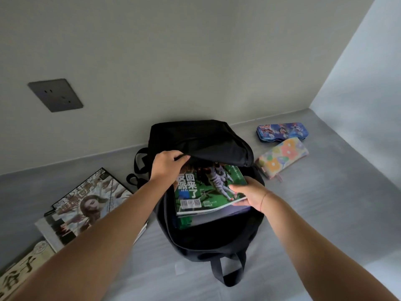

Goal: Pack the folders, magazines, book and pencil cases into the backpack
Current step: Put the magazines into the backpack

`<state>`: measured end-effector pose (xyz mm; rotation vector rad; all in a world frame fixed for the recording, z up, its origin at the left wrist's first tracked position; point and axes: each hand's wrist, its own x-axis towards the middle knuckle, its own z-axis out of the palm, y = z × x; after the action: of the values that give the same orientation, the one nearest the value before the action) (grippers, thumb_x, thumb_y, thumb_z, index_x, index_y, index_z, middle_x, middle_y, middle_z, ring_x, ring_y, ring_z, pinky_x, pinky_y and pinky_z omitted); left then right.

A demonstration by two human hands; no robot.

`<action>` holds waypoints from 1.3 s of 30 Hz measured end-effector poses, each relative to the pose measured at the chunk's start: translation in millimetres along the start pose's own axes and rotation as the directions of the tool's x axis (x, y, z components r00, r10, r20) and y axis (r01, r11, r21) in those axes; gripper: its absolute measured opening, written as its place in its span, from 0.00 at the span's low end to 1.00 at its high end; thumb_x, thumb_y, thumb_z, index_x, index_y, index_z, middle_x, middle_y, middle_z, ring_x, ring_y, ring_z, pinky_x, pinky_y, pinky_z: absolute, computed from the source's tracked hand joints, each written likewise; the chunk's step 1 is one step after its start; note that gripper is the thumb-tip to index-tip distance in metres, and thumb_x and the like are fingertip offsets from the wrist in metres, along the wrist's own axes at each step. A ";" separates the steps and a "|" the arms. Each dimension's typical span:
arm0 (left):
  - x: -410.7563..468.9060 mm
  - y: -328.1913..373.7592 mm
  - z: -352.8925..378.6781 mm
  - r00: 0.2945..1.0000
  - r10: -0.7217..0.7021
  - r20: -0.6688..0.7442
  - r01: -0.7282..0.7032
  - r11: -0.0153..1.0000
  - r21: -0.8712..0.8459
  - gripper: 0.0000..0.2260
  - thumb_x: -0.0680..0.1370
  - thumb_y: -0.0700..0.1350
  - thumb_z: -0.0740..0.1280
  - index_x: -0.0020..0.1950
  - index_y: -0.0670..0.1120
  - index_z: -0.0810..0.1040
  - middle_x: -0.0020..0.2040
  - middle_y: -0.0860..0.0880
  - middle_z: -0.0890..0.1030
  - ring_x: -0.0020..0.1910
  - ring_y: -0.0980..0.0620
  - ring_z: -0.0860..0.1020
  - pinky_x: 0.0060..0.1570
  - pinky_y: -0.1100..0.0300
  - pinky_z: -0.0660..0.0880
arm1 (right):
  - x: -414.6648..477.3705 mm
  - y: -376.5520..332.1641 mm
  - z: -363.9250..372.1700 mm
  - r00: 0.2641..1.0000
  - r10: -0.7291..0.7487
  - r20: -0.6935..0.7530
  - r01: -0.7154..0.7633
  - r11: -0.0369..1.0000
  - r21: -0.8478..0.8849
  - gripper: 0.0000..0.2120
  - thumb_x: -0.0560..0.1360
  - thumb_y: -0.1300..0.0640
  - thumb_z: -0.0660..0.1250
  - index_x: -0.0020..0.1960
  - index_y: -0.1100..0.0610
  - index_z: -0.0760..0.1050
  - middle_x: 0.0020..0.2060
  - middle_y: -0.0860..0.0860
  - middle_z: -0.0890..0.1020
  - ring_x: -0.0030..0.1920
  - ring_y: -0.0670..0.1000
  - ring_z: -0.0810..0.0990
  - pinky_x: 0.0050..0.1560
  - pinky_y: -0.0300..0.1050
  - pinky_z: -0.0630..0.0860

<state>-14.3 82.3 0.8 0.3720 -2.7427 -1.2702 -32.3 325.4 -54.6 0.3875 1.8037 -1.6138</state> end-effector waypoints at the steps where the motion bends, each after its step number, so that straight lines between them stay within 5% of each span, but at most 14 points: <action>1: 0.3 -2.2 0.7 1.000 -0.006 0.003 0.006 1.000 -0.001 0.08 0.77 0.49 0.66 0.46 0.47 0.83 0.36 0.45 0.83 0.36 0.48 0.81 0.38 0.57 0.76 | 1.4 6.4 0.2 1.000 0.004 0.007 -0.004 0.999 0.046 0.14 0.74 0.64 0.68 0.58 0.61 0.71 0.54 0.60 0.78 0.45 0.56 0.82 0.42 0.50 0.81; 4: 0.8 -9.8 3.5 1.000 -0.017 0.014 0.017 1.000 -0.008 0.08 0.77 0.49 0.67 0.48 0.47 0.84 0.39 0.49 0.83 0.38 0.55 0.80 0.37 0.66 0.73 | 1.9 20.6 3.5 0.999 -0.017 -0.032 0.021 0.991 0.133 0.13 0.74 0.68 0.66 0.58 0.62 0.70 0.53 0.61 0.79 0.38 0.58 0.84 0.33 0.45 0.82; 8: 1.9 -13.5 5.8 0.999 -0.026 0.025 0.027 0.999 -0.028 0.08 0.76 0.48 0.67 0.47 0.47 0.84 0.39 0.51 0.83 0.39 0.56 0.80 0.36 0.67 0.72 | 10.7 11.8 10.8 0.987 -0.045 -0.154 0.075 0.978 0.195 0.11 0.73 0.72 0.65 0.53 0.62 0.73 0.51 0.61 0.78 0.46 0.61 0.80 0.29 0.44 0.82; 14: 1.1 -14.6 6.9 0.999 -0.033 0.029 0.034 0.999 -0.009 0.08 0.76 0.47 0.68 0.48 0.46 0.84 0.40 0.51 0.83 0.39 0.57 0.79 0.36 0.70 0.70 | 30.0 6.2 15.0 0.963 -0.064 -0.260 0.105 0.984 0.143 0.09 0.74 0.71 0.65 0.53 0.64 0.72 0.54 0.63 0.78 0.42 0.58 0.81 0.37 0.48 0.83; 16: -1.5 -15.9 7.7 0.998 -0.043 0.048 0.044 0.999 -0.017 0.07 0.75 0.47 0.69 0.49 0.46 0.84 0.42 0.52 0.83 0.43 0.57 0.80 0.38 0.71 0.70 | 27.4 7.6 19.1 0.916 -0.116 -0.385 0.128 0.992 0.005 0.10 0.73 0.67 0.67 0.54 0.63 0.73 0.56 0.62 0.78 0.39 0.54 0.81 0.46 0.49 0.82; 19: -11.2 -19.7 5.5 0.996 -0.046 0.076 0.048 0.999 -0.020 0.11 0.73 0.49 0.71 0.55 0.49 0.81 0.52 0.54 0.80 0.54 0.57 0.76 0.51 0.68 0.69 | 2.4 9.7 35.4 0.747 -0.385 -0.541 0.074 0.858 -0.508 0.18 0.73 0.60 0.68 0.62 0.59 0.71 0.62 0.57 0.71 0.53 0.57 0.76 0.56 0.48 0.73; 23: -32.6 -46.0 -9.5 0.991 -0.076 -0.113 0.071 0.996 -0.049 0.22 0.74 0.55 0.69 0.66 0.51 0.73 0.65 0.52 0.74 0.66 0.54 0.69 0.67 0.55 0.67 | -39.4 6.3 80.5 0.640 -0.684 -0.350 0.433 0.698 -0.570 0.17 0.73 0.68 0.63 0.60 0.57 0.72 0.58 0.51 0.71 0.56 0.52 0.75 0.55 0.40 0.71; 27: -66.2 -98.3 -43.5 0.887 -0.355 -0.295 0.305 0.930 -0.204 0.19 0.77 0.54 0.64 0.67 0.51 0.71 0.60 0.49 0.77 0.59 0.50 0.75 0.57 0.51 0.75 | -54.9 -2.2 148.4 0.493 -0.870 -0.028 0.715 0.424 -0.556 0.12 0.72 0.70 0.62 0.52 0.59 0.76 0.47 0.52 0.77 0.43 0.48 0.77 0.45 0.37 0.75; 30: -98.0 -144.0 -72.8 0.768 -0.487 -0.415 0.414 0.873 -0.258 0.12 0.77 0.51 0.63 0.59 0.49 0.75 0.55 0.46 0.80 0.52 0.45 0.79 0.50 0.51 0.77 | -56.8 -5.3 205.6 0.611 -0.772 0.179 0.748 0.488 -0.449 0.13 0.73 0.69 0.61 0.54 0.60 0.76 0.51 0.51 0.79 0.47 0.46 0.78 0.49 0.33 0.75; 35: -146.4 -199.6 -108.3 0.557 -0.648 -0.520 0.598 0.747 -0.291 0.17 0.77 0.49 0.64 0.64 0.46 0.75 0.63 0.42 0.75 0.61 0.41 0.74 0.59 0.48 0.73 | -30.2 1.4 285.6 0.781 -0.392 0.486 0.624 0.532 -0.572 0.19 0.76 0.59 0.64 0.66 0.60 0.69 0.64 0.55 0.73 0.65 0.52 0.73 0.66 0.43 0.70; 37: -157.3 -211.3 -116.7 0.505 -0.704 -0.499 0.624 0.698 -0.352 0.16 0.78 0.46 0.63 0.64 0.42 0.74 0.62 0.41 0.76 0.58 0.41 0.75 0.56 0.50 0.73 | -1.9 8.6 306.4 0.820 -0.314 0.478 0.570 0.521 -0.636 0.20 0.73 0.57 0.68 0.62 0.61 0.72 0.58 0.56 0.76 0.60 0.55 0.76 0.61 0.48 0.73; 39: -162.9 -217.9 -121.9 0.473 -0.744 -0.472 0.615 0.662 -0.427 0.12 0.78 0.44 0.62 0.59 0.41 0.74 0.52 0.43 0.79 0.46 0.43 0.76 0.42 0.54 0.72 | 29.9 16.7 317.6 0.856 -0.277 0.437 0.516 0.514 -0.685 0.20 0.67 0.52 0.71 0.55 0.60 0.75 0.51 0.54 0.78 0.54 0.55 0.79 0.51 0.44 0.75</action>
<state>205.0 -101.1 -83.5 1.6762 -1.8712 -1.2006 46.7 17.7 -87.8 -0.6994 2.2553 -0.8704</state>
